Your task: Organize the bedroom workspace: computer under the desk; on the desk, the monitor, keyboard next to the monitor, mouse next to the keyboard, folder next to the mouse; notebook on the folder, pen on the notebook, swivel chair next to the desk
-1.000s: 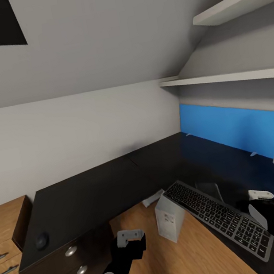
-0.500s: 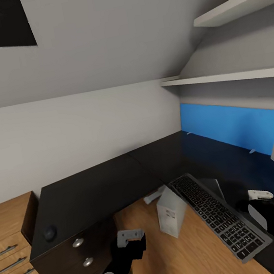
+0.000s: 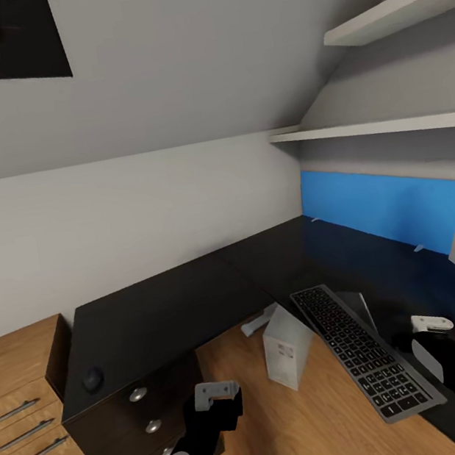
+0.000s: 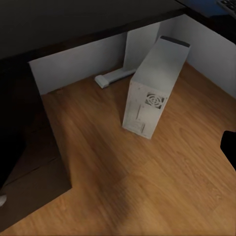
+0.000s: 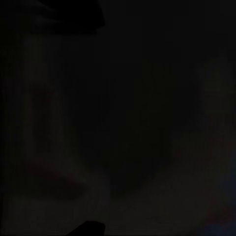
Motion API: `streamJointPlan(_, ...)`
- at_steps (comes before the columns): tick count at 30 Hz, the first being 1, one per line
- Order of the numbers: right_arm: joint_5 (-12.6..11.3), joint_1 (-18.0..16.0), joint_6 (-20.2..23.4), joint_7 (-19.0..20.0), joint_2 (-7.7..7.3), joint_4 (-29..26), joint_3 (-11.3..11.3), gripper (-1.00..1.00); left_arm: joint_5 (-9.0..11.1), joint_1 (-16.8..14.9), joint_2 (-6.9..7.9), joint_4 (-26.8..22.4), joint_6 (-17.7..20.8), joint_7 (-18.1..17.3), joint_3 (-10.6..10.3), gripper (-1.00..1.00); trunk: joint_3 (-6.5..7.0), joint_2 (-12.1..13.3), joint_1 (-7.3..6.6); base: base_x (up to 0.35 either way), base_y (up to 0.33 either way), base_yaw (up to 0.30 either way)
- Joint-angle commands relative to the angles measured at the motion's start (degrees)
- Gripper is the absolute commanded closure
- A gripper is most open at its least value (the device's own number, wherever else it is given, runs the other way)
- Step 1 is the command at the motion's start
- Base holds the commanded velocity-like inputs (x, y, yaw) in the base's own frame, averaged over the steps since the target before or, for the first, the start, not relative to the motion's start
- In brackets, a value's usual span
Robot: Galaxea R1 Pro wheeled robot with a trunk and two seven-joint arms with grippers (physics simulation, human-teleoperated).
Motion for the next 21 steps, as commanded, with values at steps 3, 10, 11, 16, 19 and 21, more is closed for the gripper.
streamJointPlan(3,-0.87,0.04,0.43,0.06,0.01,0.19,0.03,-1.00,0.60,-0.05,0.01,-0.07,0.19,0.53,-0.09,-1.00,-0.08,-0.03,0.00,-0.016,0.012,0.000)
streamJointPlan(10,-1.07,0.04,0.11,0.19,0.01,-1.34,-0.36,-1.00,0.52,-0.05,0.01,-0.07,0.19,0.53,-0.09,-1.00,-0.08,-0.03,0.00,-0.003,0.002,0.000)
streamJointPlan(11,-1.14,0.04,0.09,0.18,0.04,-2.34,-0.39,-1.00,0.52,-0.05,-0.02,-0.07,0.19,0.53,-0.09,-1.00,-0.08,-0.03,0.00,0.000,0.000,0.000)
streamJointPlan(16,-1.34,0.04,-0.11,0.15,0.17,-4.39,-0.44,-1.00,0.52,-0.05,-0.05,-0.07,0.19,0.53,-0.09,-1.00,-0.08,-0.03,0.00,0.000,0.000,0.000)
streamJointPlan(19,-1.39,0.04,-1.50,0.13,0.23,-5.09,-0.44,-1.00,0.52,-0.05,-0.07,-0.06,0.19,0.53,-0.09,-1.00,-0.08,-0.03,0.00,0.000,0.000,0.000)
streamJointPlan(21,-1.42,0.14,-2.83,0.09,0.26,-7.20,-0.46,-1.00,0.52,-0.05,-0.04,-0.06,0.19,0.53,-0.09,-1.00,-0.08,-0.03,0.00,0.000,0.000,0.000)
